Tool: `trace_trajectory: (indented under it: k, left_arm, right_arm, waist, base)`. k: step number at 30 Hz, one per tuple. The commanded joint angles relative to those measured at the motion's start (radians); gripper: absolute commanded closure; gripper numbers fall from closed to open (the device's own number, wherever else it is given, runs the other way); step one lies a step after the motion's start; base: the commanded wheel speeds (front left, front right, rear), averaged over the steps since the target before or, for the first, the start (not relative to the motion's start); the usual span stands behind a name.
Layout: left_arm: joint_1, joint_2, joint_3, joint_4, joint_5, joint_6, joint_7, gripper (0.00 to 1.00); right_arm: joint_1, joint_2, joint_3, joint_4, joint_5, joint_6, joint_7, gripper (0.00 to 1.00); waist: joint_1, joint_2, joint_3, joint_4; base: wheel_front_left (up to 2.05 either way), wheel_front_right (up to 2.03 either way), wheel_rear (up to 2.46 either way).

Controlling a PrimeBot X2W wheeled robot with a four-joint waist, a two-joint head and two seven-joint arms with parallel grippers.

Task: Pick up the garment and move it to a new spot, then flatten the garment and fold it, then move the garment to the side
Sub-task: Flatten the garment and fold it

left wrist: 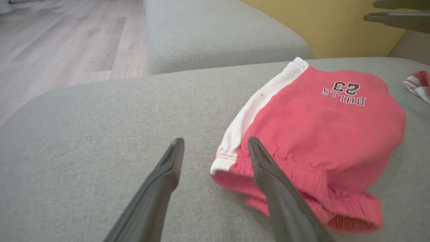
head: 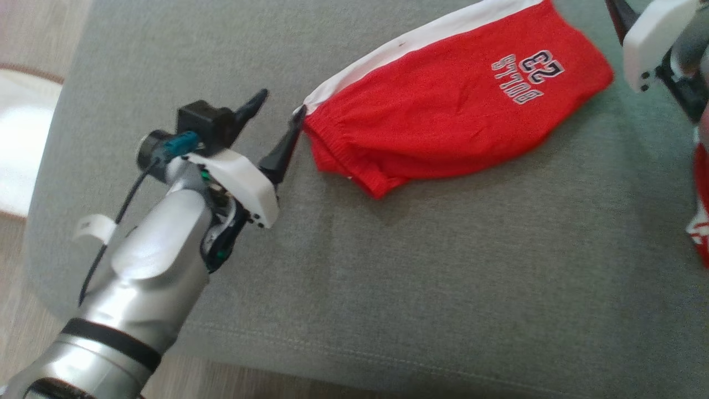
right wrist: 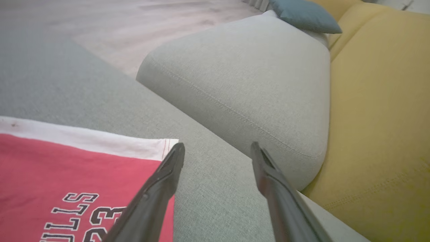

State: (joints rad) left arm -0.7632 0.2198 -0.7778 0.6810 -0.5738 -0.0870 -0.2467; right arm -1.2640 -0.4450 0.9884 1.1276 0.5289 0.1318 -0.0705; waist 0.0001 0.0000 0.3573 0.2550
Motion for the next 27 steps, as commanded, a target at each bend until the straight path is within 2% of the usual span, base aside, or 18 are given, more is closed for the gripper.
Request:
trace_trajectory:
  k: [1,8,12,15,21,27]
  left_arm:
    - [-0.017,0.049,0.052,-0.018,-0.004,0.010,-0.010,0.00]
    - [0.040,0.080,0.166,-0.104,-0.035,0.063,-0.014,0.00]
    - [0.099,0.099,0.251,-0.225,0.011,0.117,-0.015,0.00]
    - [0.163,0.089,0.321,-0.308,0.029,0.144,-0.015,0.00]
    - [0.312,0.055,0.425,-0.430,0.070,0.170,-0.015,0.00]
    - [0.467,0.011,0.468,-0.472,0.127,0.165,-0.015,0.00]
  right_arm:
    - [0.019,0.016,-0.030,0.004,0.020,-0.001,-0.045,0.00]
    - [0.091,0.090,-0.127,0.006,0.083,-0.001,-0.170,0.00]
    - [0.149,0.116,-0.177,-0.059,0.098,-0.001,-0.189,0.00]
    - [0.204,0.122,-0.255,-0.148,0.090,-0.001,-0.191,0.00]
    - [0.400,0.142,-0.428,-0.325,-0.017,-0.001,-0.191,0.00]
    - [0.648,0.203,-0.602,-0.469,-0.170,-0.001,-0.191,0.00]
  waist:
    - [-0.0001,0.0000,-0.039,-0.032]
    - [-0.0001,0.0000,-0.126,-0.101]
    - [-0.0001,0.0000,-0.170,-0.135]
    - [-0.0001,0.0000,-0.203,-0.158]
    - [-0.0001,0.0000,-0.265,-0.199]
    - [-0.0001,0.0000,-0.324,-0.234]
  base:
    - [0.00,0.00,0.00]
    - [0.00,0.00,0.00]
    - [0.00,0.00,0.00]
    - [0.00,0.00,0.00]
    - [0.00,0.00,0.00]
    - [0.00,0.00,0.00]
